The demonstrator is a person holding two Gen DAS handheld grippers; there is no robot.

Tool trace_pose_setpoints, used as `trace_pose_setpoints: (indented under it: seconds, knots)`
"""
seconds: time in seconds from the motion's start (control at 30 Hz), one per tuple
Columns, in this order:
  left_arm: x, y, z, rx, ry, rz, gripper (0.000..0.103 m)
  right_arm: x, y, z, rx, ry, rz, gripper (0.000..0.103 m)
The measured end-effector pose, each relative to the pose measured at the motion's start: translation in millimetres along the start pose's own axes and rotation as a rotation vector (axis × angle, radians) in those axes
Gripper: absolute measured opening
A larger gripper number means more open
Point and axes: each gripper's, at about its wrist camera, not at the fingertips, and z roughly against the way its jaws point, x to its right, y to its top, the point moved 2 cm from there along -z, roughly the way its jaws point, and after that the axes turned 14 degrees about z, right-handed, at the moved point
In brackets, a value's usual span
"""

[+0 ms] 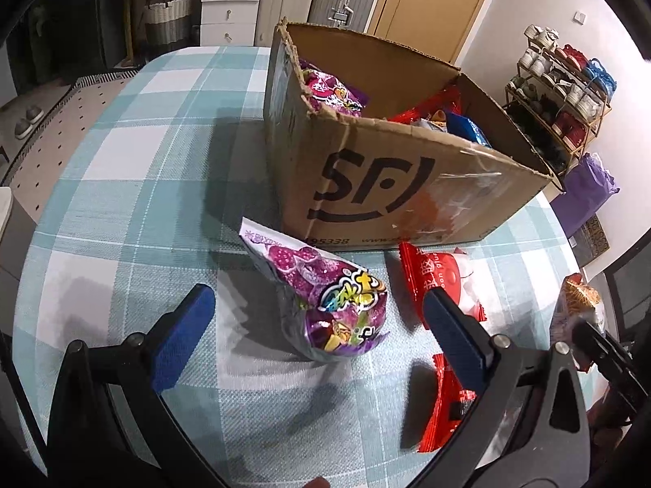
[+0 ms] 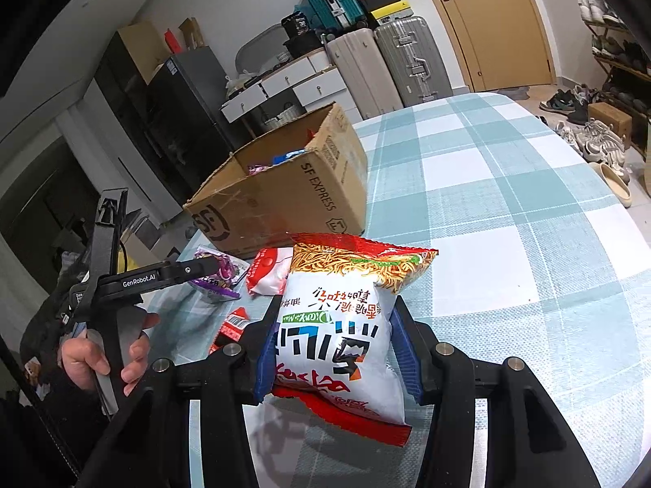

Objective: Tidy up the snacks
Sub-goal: 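Grasp the white noodle-snack bag with the right gripper and lift it, then grasp the purple candy bag with the left gripper while the right holds the noodle bag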

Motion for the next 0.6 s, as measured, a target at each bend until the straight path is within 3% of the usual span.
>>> trace_pose_setpoints:
  seconds: [0.47,0.53,0.6]
  knots:
    - [0,7,-24,-0.026,-0.022,0.003,0.101,3,-2,1,-0.009,-0.009,-0.016,0.050]
    - [-2,8,-26,-0.027,-0.050,0.004,0.093,4,-2,2,-0.008,-0.012,-0.017,0.050]
    - [-5,8,-28,-0.027,-0.078,0.001,0.067,5,-2,2,-0.007,-0.013,-0.019,0.050]
